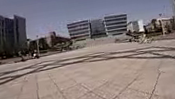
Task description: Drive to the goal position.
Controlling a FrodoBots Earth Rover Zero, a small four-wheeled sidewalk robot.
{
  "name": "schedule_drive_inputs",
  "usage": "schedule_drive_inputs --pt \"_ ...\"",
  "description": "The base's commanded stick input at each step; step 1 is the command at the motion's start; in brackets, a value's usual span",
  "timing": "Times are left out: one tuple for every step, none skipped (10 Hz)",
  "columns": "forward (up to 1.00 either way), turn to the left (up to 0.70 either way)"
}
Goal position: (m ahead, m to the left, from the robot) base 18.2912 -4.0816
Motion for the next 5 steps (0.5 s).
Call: schedule_drive_inputs --pt "1.0 0.0" --pt "1.0 0.0" --pt "1.0 0.0" --pt "1.0 0.0" --pt "1.0 0.0"
